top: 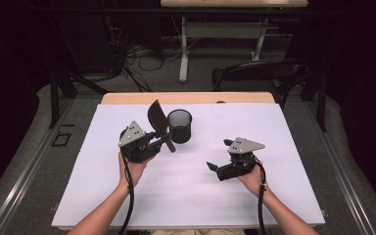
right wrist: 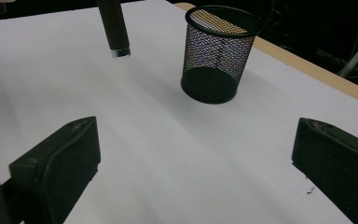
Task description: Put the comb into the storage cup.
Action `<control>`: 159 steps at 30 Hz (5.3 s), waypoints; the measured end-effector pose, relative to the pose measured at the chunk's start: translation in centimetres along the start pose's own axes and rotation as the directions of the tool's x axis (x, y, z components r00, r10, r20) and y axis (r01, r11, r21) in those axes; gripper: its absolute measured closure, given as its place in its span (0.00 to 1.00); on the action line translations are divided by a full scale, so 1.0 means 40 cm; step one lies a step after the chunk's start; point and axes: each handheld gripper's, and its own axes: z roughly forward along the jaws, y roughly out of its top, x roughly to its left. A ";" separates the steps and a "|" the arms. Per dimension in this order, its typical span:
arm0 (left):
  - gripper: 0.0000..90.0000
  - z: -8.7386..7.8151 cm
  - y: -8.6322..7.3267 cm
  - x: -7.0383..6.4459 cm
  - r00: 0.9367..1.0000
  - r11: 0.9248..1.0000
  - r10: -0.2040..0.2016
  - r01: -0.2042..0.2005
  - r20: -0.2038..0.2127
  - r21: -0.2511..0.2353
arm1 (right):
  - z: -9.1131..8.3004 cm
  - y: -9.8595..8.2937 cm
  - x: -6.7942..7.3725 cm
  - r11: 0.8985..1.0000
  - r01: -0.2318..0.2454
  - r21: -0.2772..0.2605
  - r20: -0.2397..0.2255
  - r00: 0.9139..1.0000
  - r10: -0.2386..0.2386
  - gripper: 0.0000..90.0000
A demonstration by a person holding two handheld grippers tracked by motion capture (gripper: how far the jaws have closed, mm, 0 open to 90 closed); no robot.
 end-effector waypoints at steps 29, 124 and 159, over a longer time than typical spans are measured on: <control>0.81 -0.027 0.031 0.033 0.999 1.000 0.028 -0.028 -0.042 -0.001 | -0.071 -0.044 -0.027 1.000 0.004 -0.012 0.021 1.000 -0.004 0.01; 0.81 0.048 0.209 0.125 0.993 0.995 0.035 -0.045 -0.111 -0.092 | -0.047 -0.062 -0.040 0.998 -0.036 0.051 0.026 0.999 0.035 0.00; 0.81 0.142 0.189 0.132 0.994 0.995 0.045 -0.053 -0.096 -0.083 | -0.041 -0.062 -0.034 0.997 -0.017 0.071 0.011 1.000 0.016 0.00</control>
